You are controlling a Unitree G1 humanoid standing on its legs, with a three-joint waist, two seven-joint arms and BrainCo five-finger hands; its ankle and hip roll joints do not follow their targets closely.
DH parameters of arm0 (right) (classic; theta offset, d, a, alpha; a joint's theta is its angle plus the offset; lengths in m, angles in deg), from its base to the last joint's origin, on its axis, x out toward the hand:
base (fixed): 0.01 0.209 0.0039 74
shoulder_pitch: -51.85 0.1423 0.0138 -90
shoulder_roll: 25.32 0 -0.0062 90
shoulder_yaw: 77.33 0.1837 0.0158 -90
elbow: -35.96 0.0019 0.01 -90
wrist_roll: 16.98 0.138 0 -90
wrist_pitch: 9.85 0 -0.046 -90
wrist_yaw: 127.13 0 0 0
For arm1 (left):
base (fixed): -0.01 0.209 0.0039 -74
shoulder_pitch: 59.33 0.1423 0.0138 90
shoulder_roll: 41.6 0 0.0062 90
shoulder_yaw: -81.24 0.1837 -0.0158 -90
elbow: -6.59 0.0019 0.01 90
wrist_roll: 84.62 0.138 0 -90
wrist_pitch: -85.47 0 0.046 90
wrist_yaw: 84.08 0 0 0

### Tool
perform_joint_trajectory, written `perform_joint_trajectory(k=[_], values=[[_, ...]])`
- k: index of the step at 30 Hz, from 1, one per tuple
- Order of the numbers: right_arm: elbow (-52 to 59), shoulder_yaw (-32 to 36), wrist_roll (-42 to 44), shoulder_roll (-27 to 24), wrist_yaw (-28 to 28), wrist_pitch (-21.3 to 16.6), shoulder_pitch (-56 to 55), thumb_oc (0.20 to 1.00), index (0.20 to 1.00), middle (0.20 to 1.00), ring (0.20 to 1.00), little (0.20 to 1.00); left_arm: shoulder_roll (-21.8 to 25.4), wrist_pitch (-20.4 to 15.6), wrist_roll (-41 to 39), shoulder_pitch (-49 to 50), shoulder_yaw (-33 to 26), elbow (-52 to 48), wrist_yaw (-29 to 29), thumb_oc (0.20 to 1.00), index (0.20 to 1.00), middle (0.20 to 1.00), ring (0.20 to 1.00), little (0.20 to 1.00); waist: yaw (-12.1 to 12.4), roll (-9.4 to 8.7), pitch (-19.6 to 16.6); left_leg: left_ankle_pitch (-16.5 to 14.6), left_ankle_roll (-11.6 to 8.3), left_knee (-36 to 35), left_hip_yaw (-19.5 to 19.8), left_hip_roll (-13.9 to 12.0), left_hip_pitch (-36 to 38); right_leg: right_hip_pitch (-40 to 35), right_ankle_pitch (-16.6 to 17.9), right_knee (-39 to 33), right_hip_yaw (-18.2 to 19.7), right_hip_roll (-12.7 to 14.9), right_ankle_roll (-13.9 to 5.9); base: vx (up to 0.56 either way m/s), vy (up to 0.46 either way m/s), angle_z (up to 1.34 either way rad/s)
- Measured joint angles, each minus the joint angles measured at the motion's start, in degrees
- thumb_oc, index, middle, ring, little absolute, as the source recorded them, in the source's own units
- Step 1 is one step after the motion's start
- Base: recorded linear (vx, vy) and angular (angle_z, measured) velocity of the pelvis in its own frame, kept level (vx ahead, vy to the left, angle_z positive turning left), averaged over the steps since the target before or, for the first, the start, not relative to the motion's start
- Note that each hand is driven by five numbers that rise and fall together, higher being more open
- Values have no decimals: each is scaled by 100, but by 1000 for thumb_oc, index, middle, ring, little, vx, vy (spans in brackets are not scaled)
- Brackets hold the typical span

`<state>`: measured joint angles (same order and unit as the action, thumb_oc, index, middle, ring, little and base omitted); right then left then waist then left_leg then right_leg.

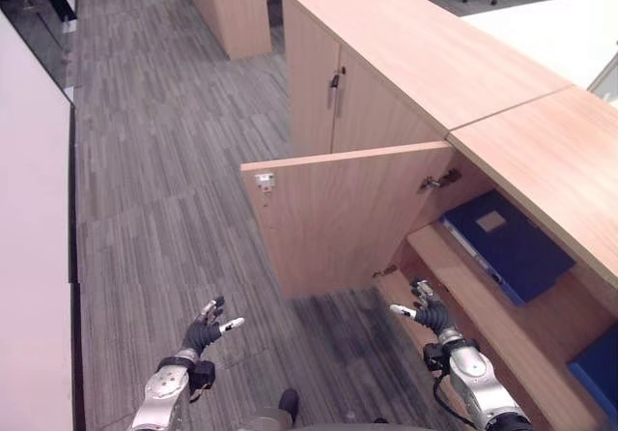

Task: Put the empty folder in the office cabinet

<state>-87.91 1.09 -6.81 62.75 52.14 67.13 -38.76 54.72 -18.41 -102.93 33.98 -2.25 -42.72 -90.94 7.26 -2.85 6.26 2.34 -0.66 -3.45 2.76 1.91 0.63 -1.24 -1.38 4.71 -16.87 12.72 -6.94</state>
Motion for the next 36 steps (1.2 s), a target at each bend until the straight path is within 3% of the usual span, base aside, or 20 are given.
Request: perform_joint_trajectory(k=[3,5,8,11,16,24,36], values=[[-103,-88,0,74,-11,-1,63,1000,1000,1000,1000,1000,74,1,1,-261,23,168,45,1000,1000,1000,1000,1000,-15,-1,46,30,24,-26,61,20,-126,193,31,200,742,-18,-88,-101,49,9],[-202,-136,0,76,-12,9,101,1000,1000,1000,1000,1000,75,-11,5,-382,20,278,74,1000,1000,1000,1000,1000,-2,-25,51,44,6,-87,73,5,-151,193,60,142,993,-39,-147,54,15,12],[-208,-181,0,93,-12,62,67,1000,1000,1000,1000,1000,65,-15,14,-403,-32,412,126,1000,1000,1000,1000,1000,-10,-183,-41,45,0,-138,-48,-18,-156,-181,69,-480,828,-19,-178,102,18,18],[-208,-165,-2,88,3,67,-89,1000,1000,1000,1000,1000,5,-12,81,-212,-41,408,133,1000,1000,1000,1000,1000,-23,-182,-94,72,-39,-221,-247,-148,6,-434,66,-630,652,-86,-163,62,-7,20],[-205,-174,-5,94,20,96,-156,1000,1000,1000,1000,1000,0,-11,85,17,-223,270,179,1000,1000,1000,1000,1000,-25,-225,-251,144,-80,-170,-244,-158,75,-533,71,-743,627,-131,-169,43,-24,2],[-205,-153,-5,94,71,111,-332,1000,1000,1000,1000,1000,-4,-9,136,30,-213,141,192,1000,1000,1000,1000,1000,-64,-158,-397,76,-167,-225,-250,-183,207,-691,69,-811,586,-128,-172,29,-9,0],[-214,-207,-7,96,75,127,-611,1000,1000,1000,1000,1000,-10,1,123,-750,-197,113,441,1000,1000,1000,1000,1000,-419,-75,-677,75,-166,-224,-520,-231,294,-623,123,-834,811,-144,-187,31,7,-11]])
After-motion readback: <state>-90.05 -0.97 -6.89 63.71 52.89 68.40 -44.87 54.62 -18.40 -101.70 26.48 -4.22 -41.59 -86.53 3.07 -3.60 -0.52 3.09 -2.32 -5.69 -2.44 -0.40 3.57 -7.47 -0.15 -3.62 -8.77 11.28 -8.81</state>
